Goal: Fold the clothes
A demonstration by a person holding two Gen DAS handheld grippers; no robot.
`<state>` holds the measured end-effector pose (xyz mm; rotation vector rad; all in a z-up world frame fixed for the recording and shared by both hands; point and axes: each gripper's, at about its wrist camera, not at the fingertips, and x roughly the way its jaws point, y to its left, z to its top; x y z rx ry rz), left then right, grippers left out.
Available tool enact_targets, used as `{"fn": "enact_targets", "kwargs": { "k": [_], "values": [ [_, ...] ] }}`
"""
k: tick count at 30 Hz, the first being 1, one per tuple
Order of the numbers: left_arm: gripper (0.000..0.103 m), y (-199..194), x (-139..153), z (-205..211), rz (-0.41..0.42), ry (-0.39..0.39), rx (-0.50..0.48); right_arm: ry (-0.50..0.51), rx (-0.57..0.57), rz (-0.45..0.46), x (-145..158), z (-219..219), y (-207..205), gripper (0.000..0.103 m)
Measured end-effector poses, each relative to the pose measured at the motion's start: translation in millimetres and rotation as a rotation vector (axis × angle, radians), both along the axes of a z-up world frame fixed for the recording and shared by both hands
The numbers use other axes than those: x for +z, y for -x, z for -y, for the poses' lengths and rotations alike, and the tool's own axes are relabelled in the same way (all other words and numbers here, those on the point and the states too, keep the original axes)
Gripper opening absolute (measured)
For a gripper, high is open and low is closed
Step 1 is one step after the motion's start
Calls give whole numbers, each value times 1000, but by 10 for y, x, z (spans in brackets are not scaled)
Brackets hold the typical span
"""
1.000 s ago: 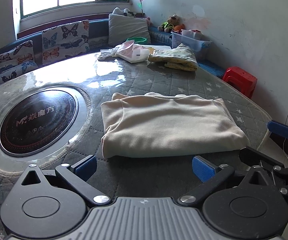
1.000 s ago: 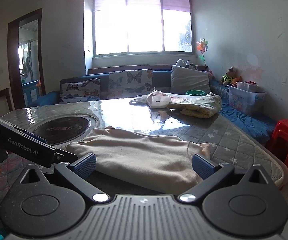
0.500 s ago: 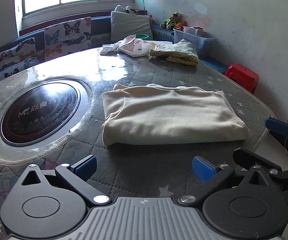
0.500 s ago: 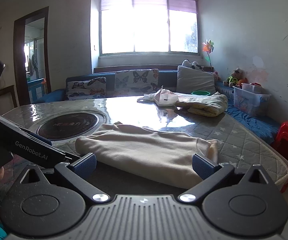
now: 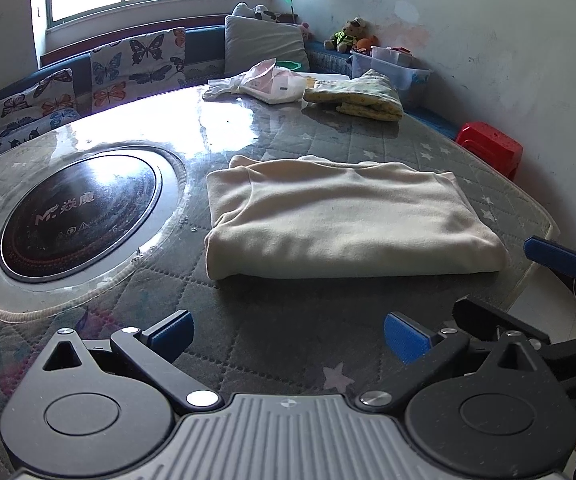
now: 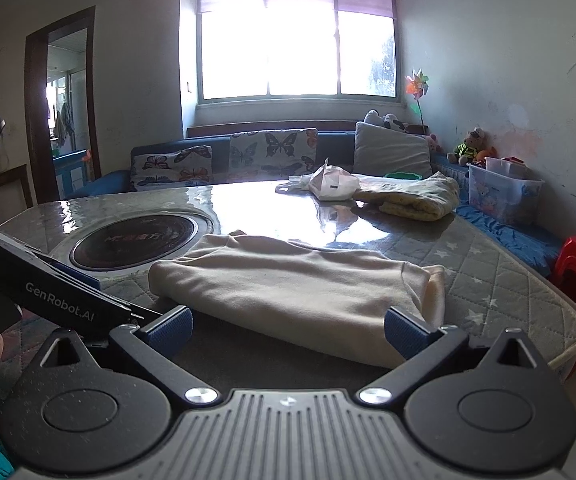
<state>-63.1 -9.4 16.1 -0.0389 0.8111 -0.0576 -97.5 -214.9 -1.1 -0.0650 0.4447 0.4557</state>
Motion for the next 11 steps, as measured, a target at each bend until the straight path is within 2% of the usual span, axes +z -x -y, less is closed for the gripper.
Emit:
{"fn": "enact_targets", "kwargs": {
  "k": [11],
  "values": [
    [103,-16,-7,28,20,-22,5,-9,-5,-12,-45,-3,-34,103]
  ]
}}
